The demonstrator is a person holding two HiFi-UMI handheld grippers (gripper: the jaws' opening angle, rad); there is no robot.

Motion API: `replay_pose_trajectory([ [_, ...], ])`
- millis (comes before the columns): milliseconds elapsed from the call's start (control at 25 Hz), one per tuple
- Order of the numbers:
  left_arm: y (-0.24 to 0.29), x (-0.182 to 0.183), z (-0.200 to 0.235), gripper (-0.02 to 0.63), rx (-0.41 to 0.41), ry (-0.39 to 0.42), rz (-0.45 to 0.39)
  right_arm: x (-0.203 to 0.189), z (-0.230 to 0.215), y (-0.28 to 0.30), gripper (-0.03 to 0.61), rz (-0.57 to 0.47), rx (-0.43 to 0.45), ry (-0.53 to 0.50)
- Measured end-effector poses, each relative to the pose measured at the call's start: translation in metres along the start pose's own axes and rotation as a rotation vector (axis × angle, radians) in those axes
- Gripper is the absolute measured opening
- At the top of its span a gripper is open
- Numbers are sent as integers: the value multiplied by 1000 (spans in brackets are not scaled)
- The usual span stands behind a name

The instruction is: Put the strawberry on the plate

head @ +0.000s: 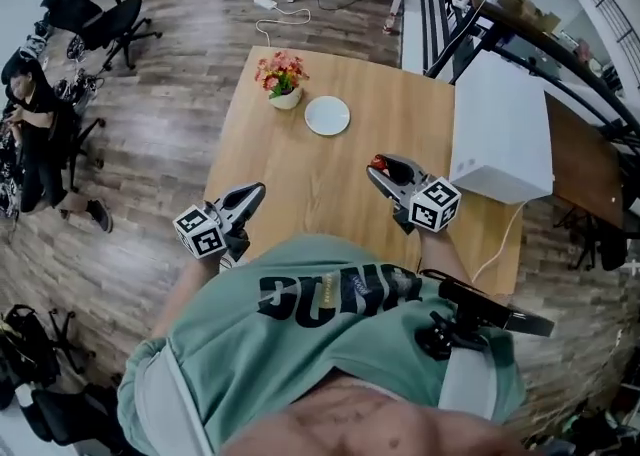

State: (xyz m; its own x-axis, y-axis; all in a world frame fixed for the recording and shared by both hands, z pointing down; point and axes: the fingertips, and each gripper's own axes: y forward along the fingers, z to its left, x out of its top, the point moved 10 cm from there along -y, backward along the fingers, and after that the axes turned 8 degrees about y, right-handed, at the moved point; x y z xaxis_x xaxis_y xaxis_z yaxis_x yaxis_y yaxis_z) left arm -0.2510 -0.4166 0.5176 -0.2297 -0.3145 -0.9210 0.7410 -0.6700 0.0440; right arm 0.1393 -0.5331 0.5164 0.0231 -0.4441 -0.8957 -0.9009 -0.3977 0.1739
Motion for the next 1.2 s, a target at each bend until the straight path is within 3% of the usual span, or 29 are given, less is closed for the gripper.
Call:
replay_pose_trajectory([
  [160, 2, 14, 15, 5, 23, 11, 1, 3, -1, 20, 149, 31, 23, -10],
  [560, 36, 20, 70, 5, -11, 13, 34, 23, -31, 83, 149, 93, 31, -77],
  [800, 74, 12, 110, 5, -8, 0, 58, 22, -73, 120, 149, 133, 31, -84],
  [1200, 134, -23, 173, 5, -14, -20, 167, -4, -148, 188, 149, 206, -1, -55],
])
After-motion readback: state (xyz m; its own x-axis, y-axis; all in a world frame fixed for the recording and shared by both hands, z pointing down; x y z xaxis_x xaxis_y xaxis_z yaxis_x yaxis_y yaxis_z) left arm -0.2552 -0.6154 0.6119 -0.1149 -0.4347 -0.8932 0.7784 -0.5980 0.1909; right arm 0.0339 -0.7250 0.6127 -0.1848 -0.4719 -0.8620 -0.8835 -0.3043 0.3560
